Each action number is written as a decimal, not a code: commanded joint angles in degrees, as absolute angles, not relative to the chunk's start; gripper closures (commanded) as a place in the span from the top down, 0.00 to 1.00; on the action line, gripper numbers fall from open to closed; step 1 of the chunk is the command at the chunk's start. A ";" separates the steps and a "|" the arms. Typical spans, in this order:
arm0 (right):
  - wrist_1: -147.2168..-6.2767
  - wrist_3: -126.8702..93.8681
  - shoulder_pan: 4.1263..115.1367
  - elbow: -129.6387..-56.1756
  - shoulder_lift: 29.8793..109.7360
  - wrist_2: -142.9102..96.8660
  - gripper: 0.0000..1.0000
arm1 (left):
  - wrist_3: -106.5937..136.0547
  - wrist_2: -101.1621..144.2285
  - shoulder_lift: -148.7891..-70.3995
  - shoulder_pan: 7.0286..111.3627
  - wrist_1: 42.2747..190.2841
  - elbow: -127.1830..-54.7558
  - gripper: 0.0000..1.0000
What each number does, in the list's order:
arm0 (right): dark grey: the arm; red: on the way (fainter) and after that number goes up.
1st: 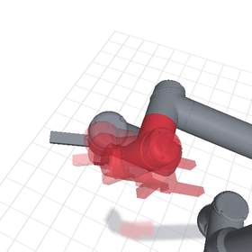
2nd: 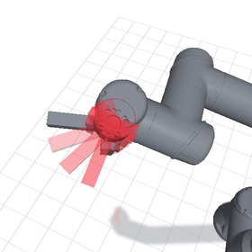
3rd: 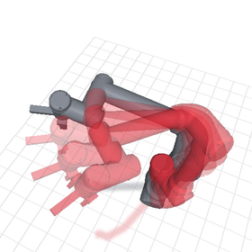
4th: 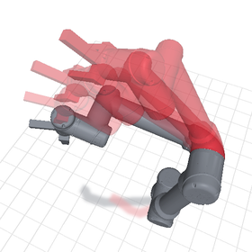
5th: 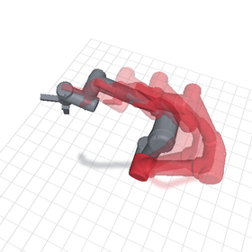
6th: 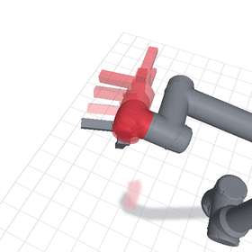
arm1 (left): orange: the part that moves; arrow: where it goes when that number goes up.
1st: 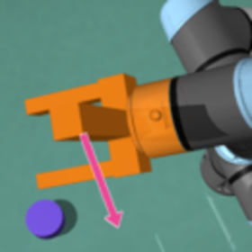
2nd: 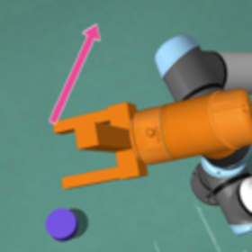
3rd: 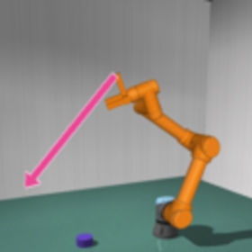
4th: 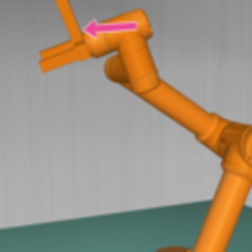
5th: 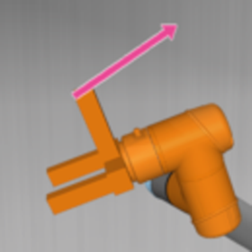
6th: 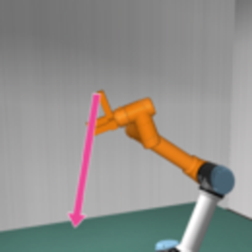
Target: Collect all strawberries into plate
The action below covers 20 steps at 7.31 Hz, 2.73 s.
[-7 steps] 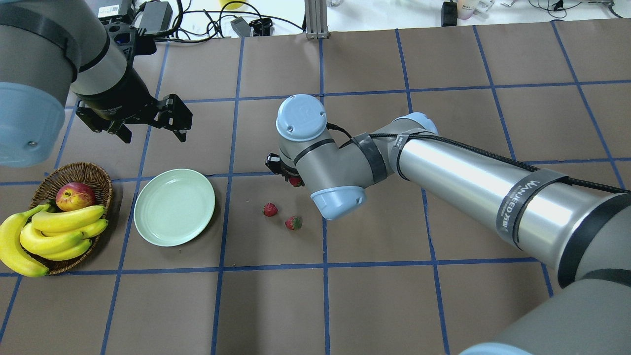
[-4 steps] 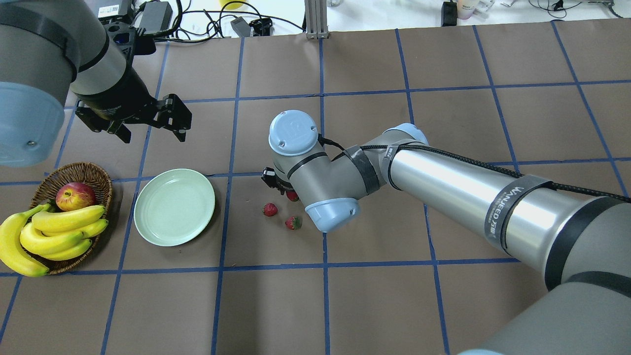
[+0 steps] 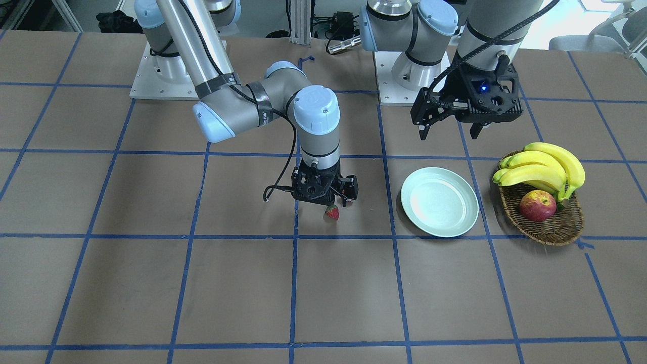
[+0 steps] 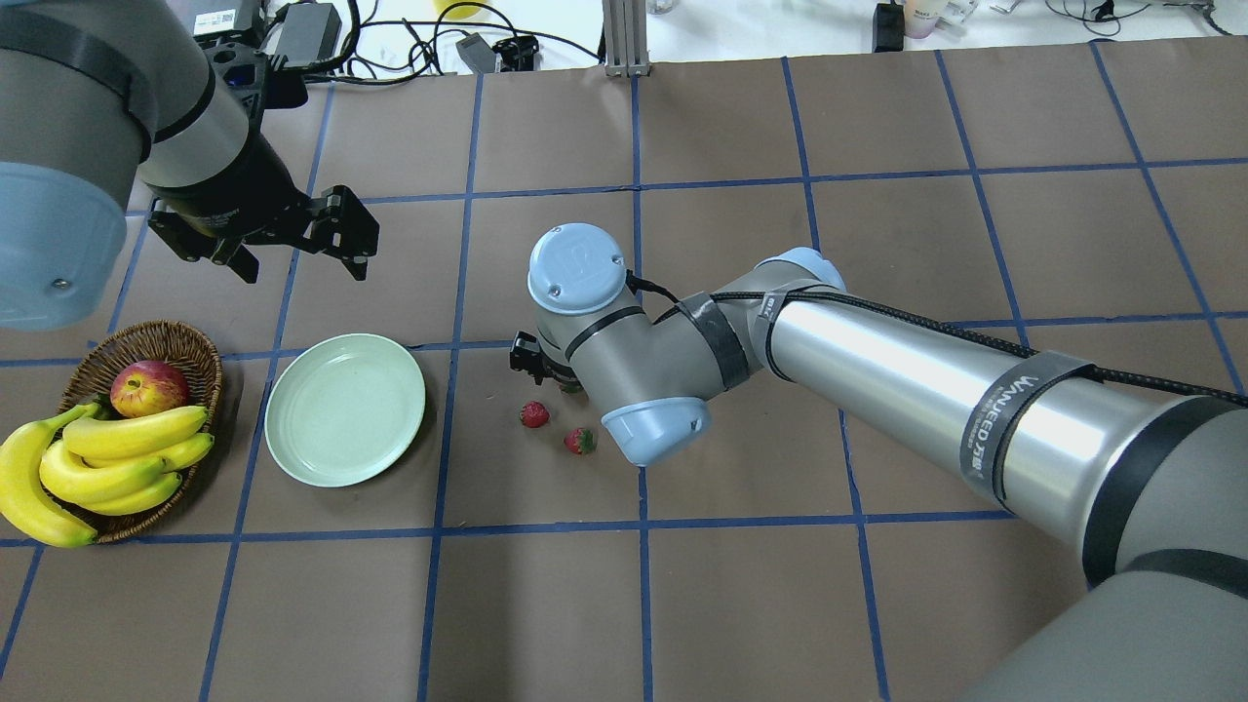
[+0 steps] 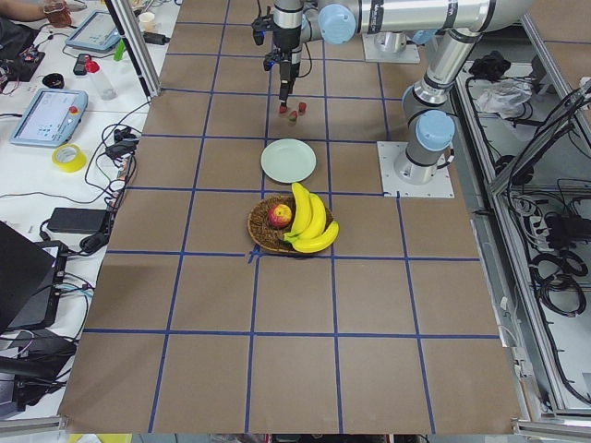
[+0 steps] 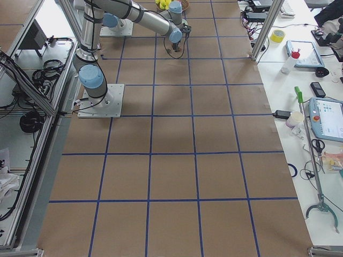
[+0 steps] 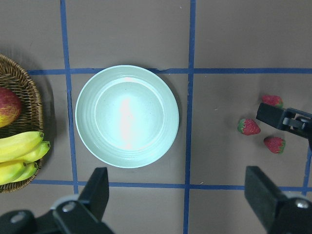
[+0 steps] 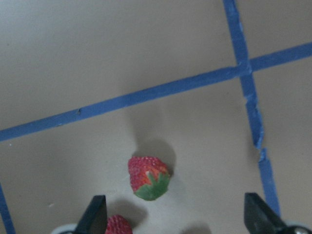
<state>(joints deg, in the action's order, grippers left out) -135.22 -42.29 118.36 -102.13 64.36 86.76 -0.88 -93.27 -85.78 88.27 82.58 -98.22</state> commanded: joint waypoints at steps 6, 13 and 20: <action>-101.15 -8.26 89.56 -86.04 83.59 86.84 1.00 | -1.05 -92.99 -87.10 88.16 82.53 -98.35 1.00; -95.01 8.45 91.41 -87.80 90.69 83.66 1.00 | 4.75 -87.01 -94.29 93.07 64.80 -113.53 1.00; -86.58 7.29 91.41 -86.05 93.87 87.19 1.00 | 6.86 -77.17 -106.59 94.66 48.01 -120.23 1.00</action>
